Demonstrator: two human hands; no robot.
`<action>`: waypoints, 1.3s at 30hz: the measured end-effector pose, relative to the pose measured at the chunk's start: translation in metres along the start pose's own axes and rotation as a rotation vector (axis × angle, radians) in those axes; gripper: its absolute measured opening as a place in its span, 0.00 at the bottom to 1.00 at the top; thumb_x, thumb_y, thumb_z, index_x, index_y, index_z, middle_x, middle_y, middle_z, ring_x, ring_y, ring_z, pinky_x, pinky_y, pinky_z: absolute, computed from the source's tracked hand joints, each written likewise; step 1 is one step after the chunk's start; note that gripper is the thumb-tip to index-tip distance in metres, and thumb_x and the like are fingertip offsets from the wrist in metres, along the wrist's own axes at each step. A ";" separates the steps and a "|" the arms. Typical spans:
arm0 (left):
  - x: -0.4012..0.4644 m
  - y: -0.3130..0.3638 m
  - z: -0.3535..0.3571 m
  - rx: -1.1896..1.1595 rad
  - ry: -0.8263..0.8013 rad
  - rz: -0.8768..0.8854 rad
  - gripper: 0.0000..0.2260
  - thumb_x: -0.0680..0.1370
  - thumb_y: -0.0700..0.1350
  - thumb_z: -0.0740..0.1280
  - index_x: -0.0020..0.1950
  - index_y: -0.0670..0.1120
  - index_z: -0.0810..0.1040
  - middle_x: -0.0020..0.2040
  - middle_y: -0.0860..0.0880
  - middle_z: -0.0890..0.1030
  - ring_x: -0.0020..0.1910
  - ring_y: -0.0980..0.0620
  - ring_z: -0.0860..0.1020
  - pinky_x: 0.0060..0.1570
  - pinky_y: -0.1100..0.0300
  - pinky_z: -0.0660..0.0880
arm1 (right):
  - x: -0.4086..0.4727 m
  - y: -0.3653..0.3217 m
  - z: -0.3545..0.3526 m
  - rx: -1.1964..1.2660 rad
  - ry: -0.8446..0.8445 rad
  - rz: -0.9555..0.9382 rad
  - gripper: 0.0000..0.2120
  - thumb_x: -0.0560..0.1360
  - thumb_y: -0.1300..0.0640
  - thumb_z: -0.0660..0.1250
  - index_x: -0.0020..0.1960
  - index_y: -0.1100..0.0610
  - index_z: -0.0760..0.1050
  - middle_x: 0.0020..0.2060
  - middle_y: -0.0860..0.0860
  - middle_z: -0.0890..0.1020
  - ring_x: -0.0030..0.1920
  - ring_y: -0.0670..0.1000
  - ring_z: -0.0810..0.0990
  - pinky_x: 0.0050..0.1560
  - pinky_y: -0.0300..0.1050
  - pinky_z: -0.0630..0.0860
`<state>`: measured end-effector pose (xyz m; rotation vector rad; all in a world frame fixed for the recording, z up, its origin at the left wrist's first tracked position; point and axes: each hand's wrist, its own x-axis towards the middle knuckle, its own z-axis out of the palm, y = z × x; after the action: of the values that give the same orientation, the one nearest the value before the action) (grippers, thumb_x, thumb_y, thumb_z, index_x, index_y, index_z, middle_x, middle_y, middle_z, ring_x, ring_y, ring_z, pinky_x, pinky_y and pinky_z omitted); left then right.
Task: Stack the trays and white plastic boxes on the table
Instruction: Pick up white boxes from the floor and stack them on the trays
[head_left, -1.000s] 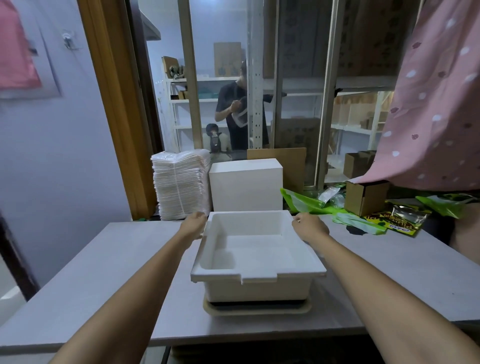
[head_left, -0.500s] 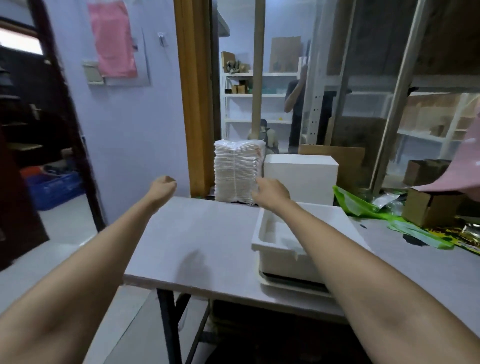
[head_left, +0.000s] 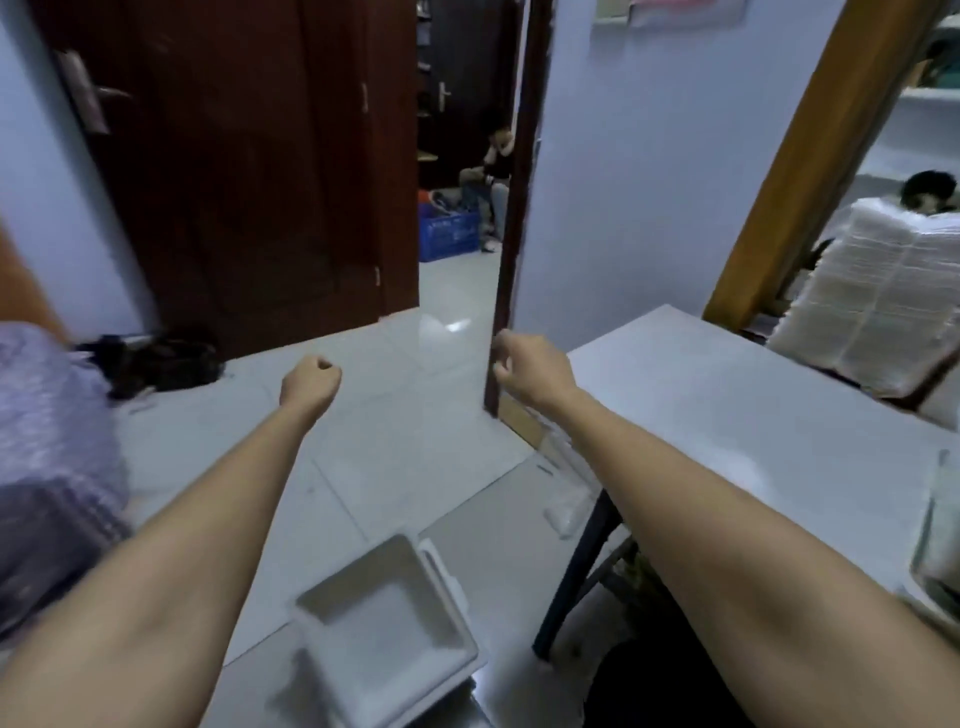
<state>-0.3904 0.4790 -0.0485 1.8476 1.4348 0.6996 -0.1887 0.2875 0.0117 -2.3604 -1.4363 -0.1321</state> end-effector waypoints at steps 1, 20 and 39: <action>-0.001 -0.025 0.002 0.014 -0.006 -0.043 0.12 0.75 0.42 0.60 0.52 0.39 0.79 0.52 0.38 0.81 0.52 0.39 0.77 0.48 0.53 0.72 | 0.000 -0.011 0.023 0.006 -0.039 -0.032 0.17 0.75 0.55 0.60 0.63 0.56 0.74 0.56 0.53 0.81 0.55 0.57 0.79 0.45 0.45 0.72; -0.093 -0.364 0.181 0.018 -0.213 -0.683 0.11 0.77 0.41 0.62 0.57 0.39 0.72 0.57 0.36 0.78 0.56 0.39 0.76 0.51 0.54 0.70 | -0.105 0.040 0.388 0.024 -0.882 0.202 0.28 0.76 0.53 0.63 0.73 0.59 0.59 0.68 0.59 0.68 0.66 0.61 0.71 0.64 0.54 0.72; -0.102 -0.437 0.241 -0.217 -0.273 -0.838 0.19 0.68 0.44 0.65 0.58 0.44 0.80 0.56 0.44 0.83 0.55 0.42 0.80 0.61 0.46 0.75 | -0.104 0.069 0.452 0.096 -1.002 0.278 0.24 0.77 0.63 0.58 0.72 0.60 0.59 0.63 0.60 0.73 0.57 0.59 0.75 0.53 0.48 0.71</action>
<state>-0.4944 0.4018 -0.5418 0.9759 1.6716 0.1581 -0.2279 0.3353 -0.4530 -2.6017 -1.3592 1.3160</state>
